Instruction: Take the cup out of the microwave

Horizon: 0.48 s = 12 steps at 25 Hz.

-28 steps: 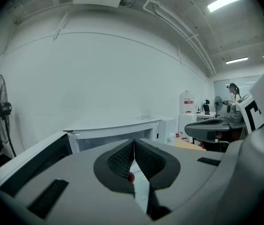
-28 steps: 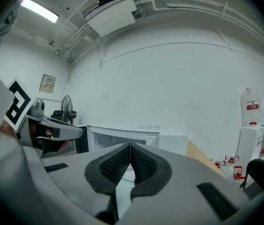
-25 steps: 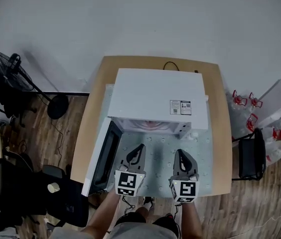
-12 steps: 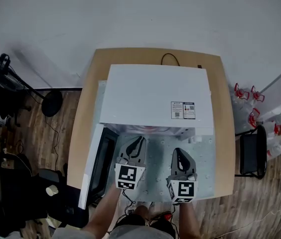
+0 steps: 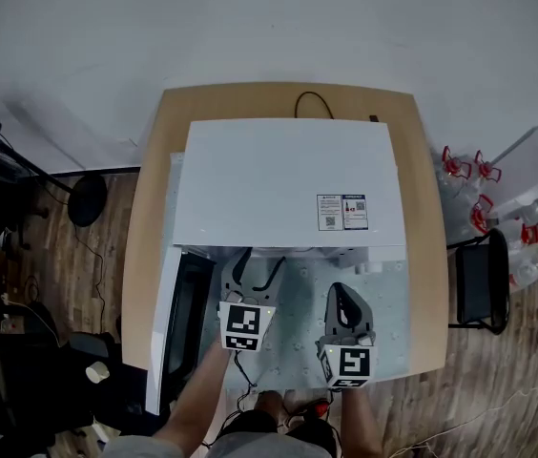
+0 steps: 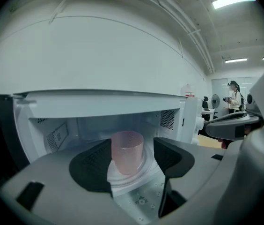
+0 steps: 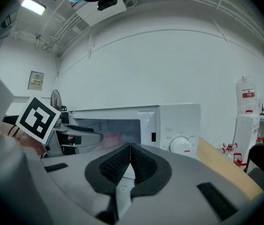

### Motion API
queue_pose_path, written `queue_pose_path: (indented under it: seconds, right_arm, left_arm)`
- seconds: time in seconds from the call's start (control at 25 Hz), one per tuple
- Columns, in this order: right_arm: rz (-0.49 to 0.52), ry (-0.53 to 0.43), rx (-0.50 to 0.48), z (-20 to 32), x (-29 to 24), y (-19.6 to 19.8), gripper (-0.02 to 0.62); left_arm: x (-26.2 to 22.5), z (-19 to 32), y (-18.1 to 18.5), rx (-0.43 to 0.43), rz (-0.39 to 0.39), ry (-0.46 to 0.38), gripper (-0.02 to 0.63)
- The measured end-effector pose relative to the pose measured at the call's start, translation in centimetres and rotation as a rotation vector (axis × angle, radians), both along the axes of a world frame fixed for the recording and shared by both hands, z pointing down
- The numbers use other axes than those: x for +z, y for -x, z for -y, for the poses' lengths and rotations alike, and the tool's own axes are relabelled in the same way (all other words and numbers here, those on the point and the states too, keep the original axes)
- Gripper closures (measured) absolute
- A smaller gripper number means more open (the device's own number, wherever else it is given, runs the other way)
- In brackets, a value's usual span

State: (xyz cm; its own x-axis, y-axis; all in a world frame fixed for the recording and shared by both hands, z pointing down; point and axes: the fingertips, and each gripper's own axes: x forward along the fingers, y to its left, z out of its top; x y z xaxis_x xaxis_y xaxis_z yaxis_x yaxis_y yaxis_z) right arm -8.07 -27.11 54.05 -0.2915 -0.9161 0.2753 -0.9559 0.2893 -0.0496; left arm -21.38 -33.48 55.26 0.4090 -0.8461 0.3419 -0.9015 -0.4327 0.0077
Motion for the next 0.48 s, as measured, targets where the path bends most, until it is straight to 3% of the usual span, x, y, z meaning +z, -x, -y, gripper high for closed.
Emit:
queue_pose_path:
  seconds: [0.24, 0.48]
  right_arm:
    - [-0.002, 0.009, 0.001, 0.5, 0.8, 0.0, 0.576]
    - [-0.029, 0.021, -0.001, 0.6, 1.8, -0.2, 0.577]
  left_arm:
    - [1.5, 1.9, -0.3, 0.01, 0.011, 0.023, 0.262]
    - [2.4, 3.4, -0.7, 0.005, 0.013, 0.034, 0.247]
